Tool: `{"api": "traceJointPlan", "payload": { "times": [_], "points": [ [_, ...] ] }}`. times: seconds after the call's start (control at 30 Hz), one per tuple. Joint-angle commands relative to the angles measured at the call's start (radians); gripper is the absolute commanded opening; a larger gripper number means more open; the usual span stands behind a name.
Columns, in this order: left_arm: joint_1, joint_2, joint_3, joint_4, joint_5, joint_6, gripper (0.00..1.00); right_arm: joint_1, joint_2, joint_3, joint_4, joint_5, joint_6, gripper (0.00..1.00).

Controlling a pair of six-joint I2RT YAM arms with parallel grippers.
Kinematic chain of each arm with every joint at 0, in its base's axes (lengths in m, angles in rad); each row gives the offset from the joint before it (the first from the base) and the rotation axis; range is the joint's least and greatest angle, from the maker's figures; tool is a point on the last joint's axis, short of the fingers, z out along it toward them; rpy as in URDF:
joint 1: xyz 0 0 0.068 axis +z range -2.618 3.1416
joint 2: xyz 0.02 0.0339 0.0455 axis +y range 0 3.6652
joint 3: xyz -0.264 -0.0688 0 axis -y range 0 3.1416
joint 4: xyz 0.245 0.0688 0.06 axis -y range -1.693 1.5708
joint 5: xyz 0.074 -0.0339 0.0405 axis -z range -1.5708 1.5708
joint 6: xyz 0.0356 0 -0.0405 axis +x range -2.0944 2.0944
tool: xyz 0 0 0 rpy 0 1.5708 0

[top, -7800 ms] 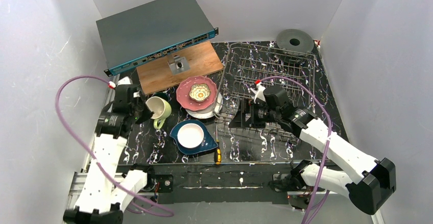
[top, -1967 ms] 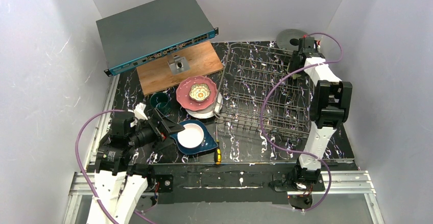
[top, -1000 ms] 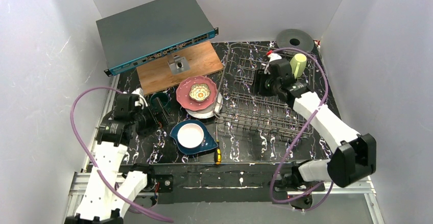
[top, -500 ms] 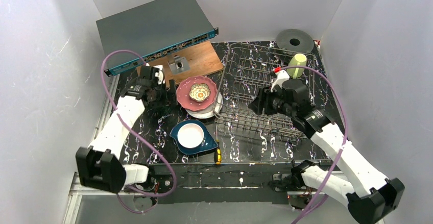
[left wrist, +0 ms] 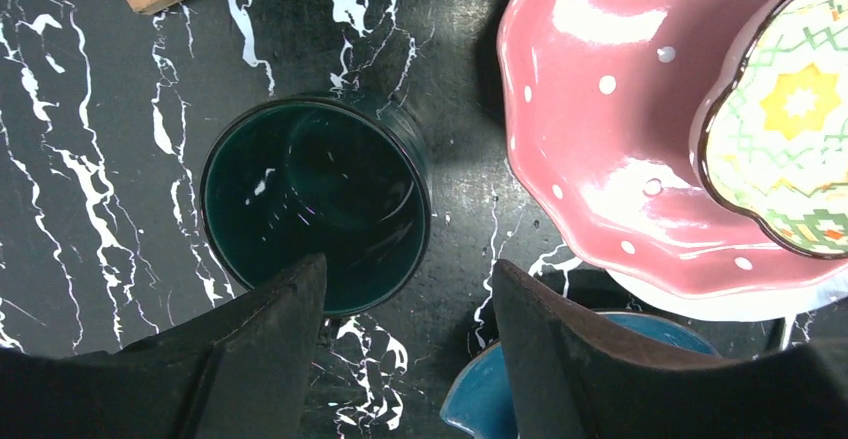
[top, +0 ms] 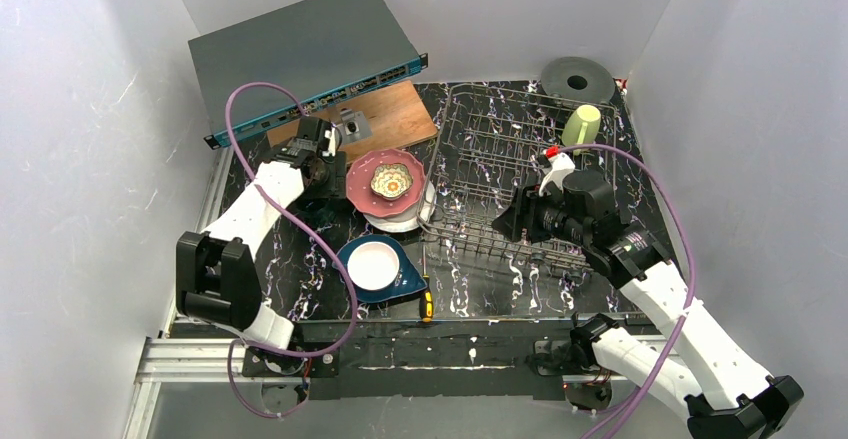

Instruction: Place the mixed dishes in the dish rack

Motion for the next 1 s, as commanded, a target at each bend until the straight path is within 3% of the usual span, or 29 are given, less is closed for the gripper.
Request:
{"api": "traceJointPlan", "payload": {
  "times": [0.0, 0.43, 0.97],
  "points": [
    [-0.007, 0.045, -0.004, 0.077, -0.053, 0.054, 0.58, 0.004, 0.000, 0.013, -0.006, -0.015, 0.011, 0.64],
    [-0.043, 0.124, -0.021, 0.100, -0.081, 0.048, 0.34, 0.007, 0.008, -0.004, 0.016, -0.019, 0.034, 0.63],
    [-0.097, -0.011, -0.105, 0.137, -0.182, 0.043, 0.41, 0.012, 0.007, -0.017, 0.025, -0.028, 0.045, 0.62]
  ]
}}
